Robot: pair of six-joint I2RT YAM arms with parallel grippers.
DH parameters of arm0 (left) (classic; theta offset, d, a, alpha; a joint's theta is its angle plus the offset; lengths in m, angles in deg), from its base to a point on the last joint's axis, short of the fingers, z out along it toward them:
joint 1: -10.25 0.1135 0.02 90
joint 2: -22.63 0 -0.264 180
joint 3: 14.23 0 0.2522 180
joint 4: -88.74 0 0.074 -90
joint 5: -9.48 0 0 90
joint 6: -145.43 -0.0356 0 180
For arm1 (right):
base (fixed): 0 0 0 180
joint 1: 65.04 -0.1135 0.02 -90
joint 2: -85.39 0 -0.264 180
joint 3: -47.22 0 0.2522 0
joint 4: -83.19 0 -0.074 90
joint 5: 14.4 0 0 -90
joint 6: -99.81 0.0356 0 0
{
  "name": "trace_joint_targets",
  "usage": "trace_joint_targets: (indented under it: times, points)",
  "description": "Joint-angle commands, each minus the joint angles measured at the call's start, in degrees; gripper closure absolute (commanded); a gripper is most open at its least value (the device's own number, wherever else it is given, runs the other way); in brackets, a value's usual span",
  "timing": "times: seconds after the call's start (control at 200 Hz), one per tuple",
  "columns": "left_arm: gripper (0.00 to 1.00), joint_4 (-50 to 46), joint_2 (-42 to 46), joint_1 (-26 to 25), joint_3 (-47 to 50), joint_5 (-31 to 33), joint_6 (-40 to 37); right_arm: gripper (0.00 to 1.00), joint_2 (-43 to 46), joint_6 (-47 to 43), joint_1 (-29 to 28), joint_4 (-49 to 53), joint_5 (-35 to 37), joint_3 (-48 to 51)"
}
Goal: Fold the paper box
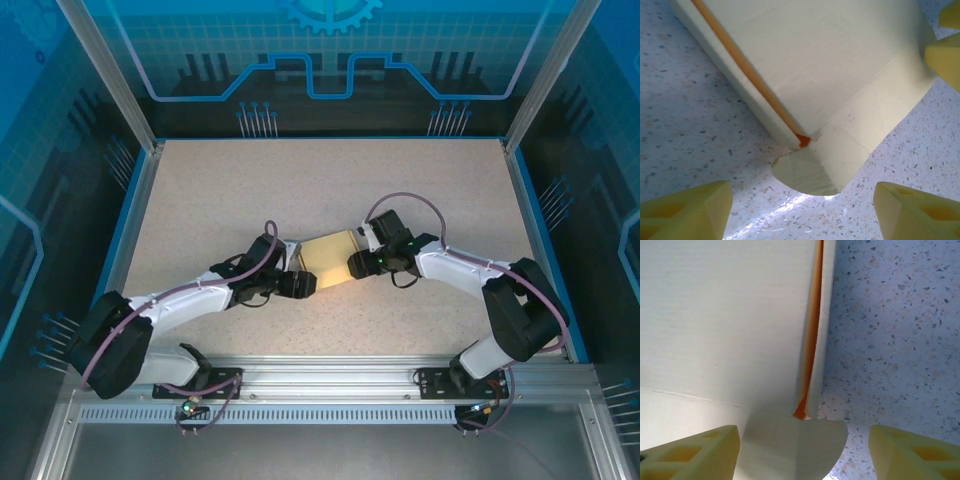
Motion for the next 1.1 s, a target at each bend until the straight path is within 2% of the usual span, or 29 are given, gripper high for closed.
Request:
trace_joint_targets:
  times: [0.0,0.435,0.605,0.835,0.961,1.096]
  points:
    - [0.24,-1.8,2.2,0.7,-1.3,2.6,-1.5,0.31,1.5,-0.4,0.3,-0.2,0.5,-0.4]
    - [0.24,2.8,-2.8,1.0,-2.0,-2.6,1.4,0.31,1.1,-0.3,0.0,-0.9,0.9,-0.1]
    - [0.24,2.5,-2.4,0.9,-2.3,-0.5,0.7,0.31,1.0,-0.3,0.0,-1.4,0.5,0.0]
    - [0.23,1.9,-2.0,2.2,-4.8,6.8,-2.0,0.31,3.9,0.4,-0.1,-1.8,2.1,2.2]
    - [0.22,2.9,-5.0,4.2,-8.3,6.2,-3.2,0.31,6.2,1.8,-0.7,-2.0,1.5,4.0]
    - [0.21,2.9,-11.2,5.7,-14.0,5.7,-5.1,0.31,8.4,3.5,-4.0,-3.1,2.2,5.8]
